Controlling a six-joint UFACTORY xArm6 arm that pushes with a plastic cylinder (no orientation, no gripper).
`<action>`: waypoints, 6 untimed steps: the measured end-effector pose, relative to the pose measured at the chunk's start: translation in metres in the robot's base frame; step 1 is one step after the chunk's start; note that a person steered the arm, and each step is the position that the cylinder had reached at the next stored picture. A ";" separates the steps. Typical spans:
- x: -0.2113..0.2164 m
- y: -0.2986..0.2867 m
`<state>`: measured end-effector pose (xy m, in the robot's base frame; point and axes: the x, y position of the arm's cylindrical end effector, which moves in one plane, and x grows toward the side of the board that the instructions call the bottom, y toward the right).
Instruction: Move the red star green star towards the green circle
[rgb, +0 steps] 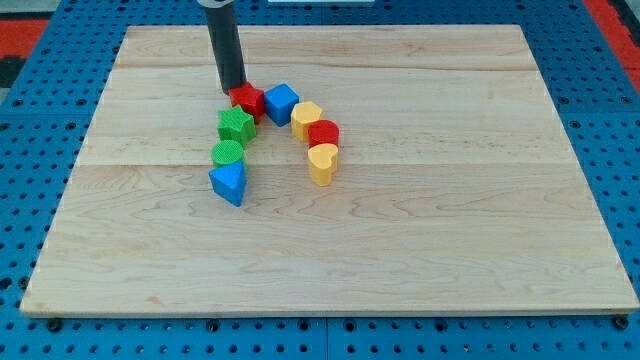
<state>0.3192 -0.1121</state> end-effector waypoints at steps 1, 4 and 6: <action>-0.003 -0.026; 0.133 -0.100; 0.155 -0.048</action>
